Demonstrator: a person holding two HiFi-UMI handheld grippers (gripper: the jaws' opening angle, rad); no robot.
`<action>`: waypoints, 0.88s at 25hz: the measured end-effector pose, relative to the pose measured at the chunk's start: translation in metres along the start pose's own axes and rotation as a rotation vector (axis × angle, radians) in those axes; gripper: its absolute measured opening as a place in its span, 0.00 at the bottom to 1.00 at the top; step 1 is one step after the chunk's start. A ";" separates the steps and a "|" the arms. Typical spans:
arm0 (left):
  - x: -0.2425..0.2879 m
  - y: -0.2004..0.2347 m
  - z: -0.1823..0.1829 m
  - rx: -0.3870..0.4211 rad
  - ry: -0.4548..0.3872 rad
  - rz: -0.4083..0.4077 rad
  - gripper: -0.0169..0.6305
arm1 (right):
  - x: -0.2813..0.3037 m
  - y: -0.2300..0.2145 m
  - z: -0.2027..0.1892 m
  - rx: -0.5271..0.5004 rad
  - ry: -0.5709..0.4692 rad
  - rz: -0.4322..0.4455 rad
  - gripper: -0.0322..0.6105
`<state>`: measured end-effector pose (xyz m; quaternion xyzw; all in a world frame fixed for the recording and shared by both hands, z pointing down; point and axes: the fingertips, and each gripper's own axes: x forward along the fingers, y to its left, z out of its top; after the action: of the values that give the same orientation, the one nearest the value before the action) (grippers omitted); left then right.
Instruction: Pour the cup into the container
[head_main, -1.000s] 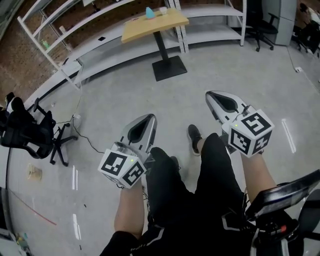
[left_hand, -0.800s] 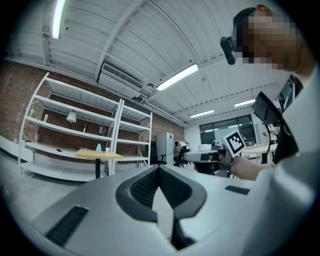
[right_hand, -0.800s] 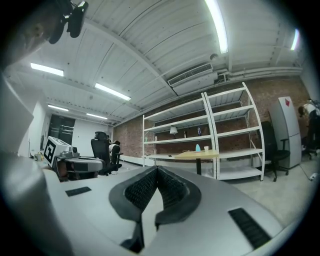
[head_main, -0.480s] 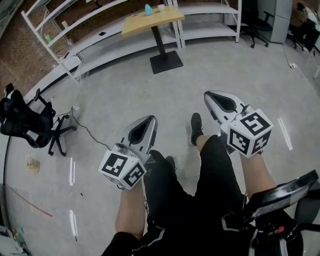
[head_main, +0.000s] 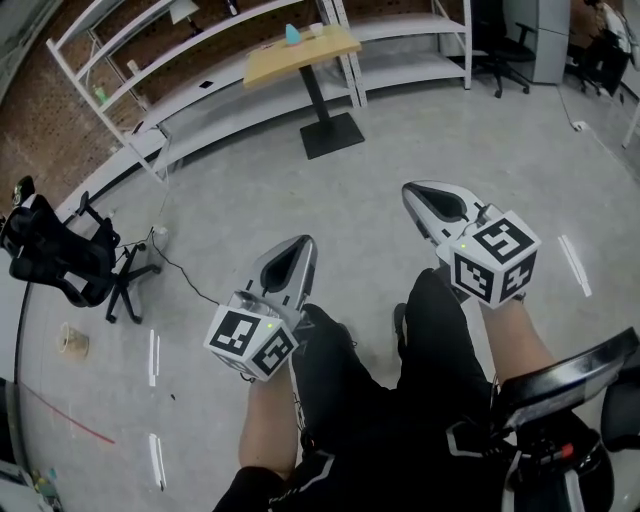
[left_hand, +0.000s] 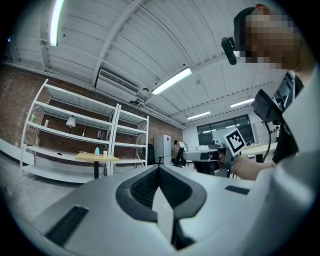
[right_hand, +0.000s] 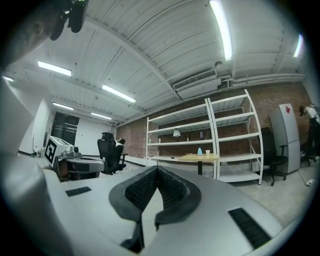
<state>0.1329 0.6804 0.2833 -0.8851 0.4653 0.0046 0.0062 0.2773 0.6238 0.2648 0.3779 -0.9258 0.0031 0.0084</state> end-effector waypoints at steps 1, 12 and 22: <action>-0.001 0.002 0.002 0.002 -0.003 0.005 0.03 | 0.000 0.000 0.002 0.001 -0.002 0.001 0.05; 0.000 0.015 0.001 0.005 -0.002 0.031 0.03 | 0.004 0.000 -0.006 -0.005 0.011 0.007 0.05; 0.004 0.015 -0.007 0.003 0.009 0.031 0.03 | 0.003 -0.002 -0.011 -0.008 0.014 0.008 0.05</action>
<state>0.1226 0.6683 0.2897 -0.8779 0.4788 -0.0001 0.0052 0.2765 0.6201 0.2760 0.3741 -0.9272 0.0020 0.0161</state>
